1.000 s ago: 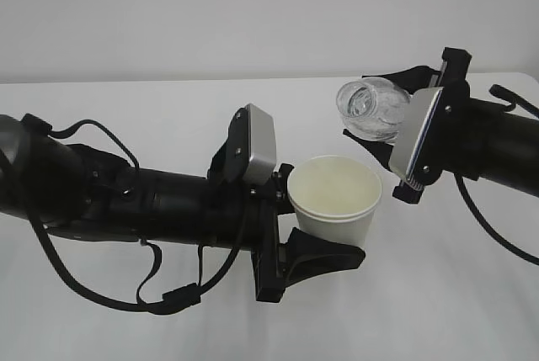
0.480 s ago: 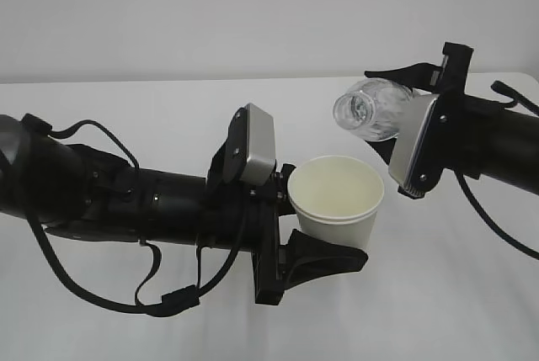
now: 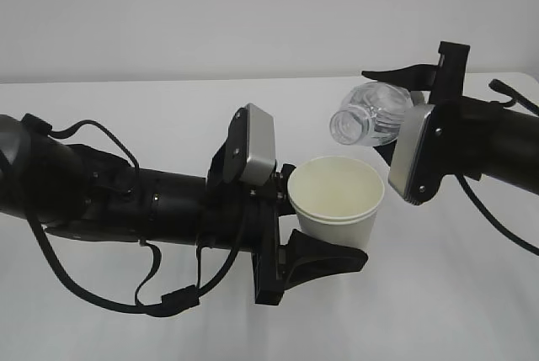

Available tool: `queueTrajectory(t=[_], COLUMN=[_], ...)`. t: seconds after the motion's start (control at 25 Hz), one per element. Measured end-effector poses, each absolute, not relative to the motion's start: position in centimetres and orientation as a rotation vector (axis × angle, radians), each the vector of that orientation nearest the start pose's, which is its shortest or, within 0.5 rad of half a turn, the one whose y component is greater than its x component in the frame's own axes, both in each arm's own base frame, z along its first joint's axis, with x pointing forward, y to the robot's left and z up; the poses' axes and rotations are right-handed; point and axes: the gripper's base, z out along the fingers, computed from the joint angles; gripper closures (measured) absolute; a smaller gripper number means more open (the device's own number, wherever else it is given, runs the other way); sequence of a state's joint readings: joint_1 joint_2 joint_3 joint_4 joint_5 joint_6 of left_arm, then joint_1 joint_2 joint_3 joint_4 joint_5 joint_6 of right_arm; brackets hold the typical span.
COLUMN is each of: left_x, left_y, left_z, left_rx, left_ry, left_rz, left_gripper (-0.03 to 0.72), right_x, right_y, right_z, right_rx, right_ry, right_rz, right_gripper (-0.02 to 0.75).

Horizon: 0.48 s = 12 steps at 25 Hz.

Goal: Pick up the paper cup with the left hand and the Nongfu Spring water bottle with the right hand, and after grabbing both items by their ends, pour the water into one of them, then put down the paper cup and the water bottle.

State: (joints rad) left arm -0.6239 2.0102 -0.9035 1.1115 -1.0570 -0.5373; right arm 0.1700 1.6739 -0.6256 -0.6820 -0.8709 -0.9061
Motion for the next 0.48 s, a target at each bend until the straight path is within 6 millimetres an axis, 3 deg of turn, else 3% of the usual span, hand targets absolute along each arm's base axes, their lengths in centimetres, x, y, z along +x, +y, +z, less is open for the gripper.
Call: queueTrajectory(t=[0.48], left_x=[25.04], left_y=[-26.66], left_z=[13.83], left_rx=[1.340], left_ry=[1.427], left_rz=[-1.086], left_gripper=[0.195], right_x=[29.62], right_y=[9.50], right_z=[19.42], right_rx=[-1.480], right_ry=[0.911], right_rz=[-0.511], right_gripper=[0.254])
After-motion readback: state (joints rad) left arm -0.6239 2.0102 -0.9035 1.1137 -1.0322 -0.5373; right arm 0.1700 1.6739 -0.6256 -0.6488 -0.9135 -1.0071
